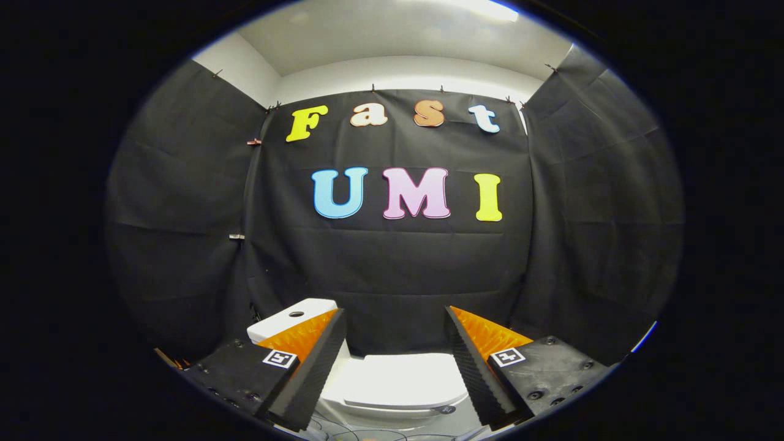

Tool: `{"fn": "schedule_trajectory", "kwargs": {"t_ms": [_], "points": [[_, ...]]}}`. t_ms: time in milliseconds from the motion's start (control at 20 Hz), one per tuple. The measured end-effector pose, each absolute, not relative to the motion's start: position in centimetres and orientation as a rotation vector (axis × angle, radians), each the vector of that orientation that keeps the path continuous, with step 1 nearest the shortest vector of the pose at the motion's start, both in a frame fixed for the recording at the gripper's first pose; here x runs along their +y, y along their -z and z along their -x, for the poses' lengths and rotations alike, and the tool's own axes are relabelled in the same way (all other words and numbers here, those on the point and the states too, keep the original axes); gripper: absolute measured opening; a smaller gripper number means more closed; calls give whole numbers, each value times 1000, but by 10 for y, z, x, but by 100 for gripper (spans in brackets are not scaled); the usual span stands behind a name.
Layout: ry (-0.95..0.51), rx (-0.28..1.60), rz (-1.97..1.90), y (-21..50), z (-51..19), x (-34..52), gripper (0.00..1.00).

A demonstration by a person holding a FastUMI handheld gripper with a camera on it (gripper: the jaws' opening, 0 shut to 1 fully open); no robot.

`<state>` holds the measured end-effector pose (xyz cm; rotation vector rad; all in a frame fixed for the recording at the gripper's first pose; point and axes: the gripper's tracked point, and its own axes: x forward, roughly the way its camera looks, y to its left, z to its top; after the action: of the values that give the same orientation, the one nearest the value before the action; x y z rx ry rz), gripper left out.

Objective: Open the toilet lid.

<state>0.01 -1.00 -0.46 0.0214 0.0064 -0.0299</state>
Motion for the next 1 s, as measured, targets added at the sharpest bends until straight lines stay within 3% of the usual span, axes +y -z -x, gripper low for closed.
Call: {"fn": "schedule_trajectory", "kwargs": {"t_ms": [500, 1000], "points": [[119, 130, -103, 72, -24, -67, 99], [208, 288, -353, 198, -59, -149, 99]]}}
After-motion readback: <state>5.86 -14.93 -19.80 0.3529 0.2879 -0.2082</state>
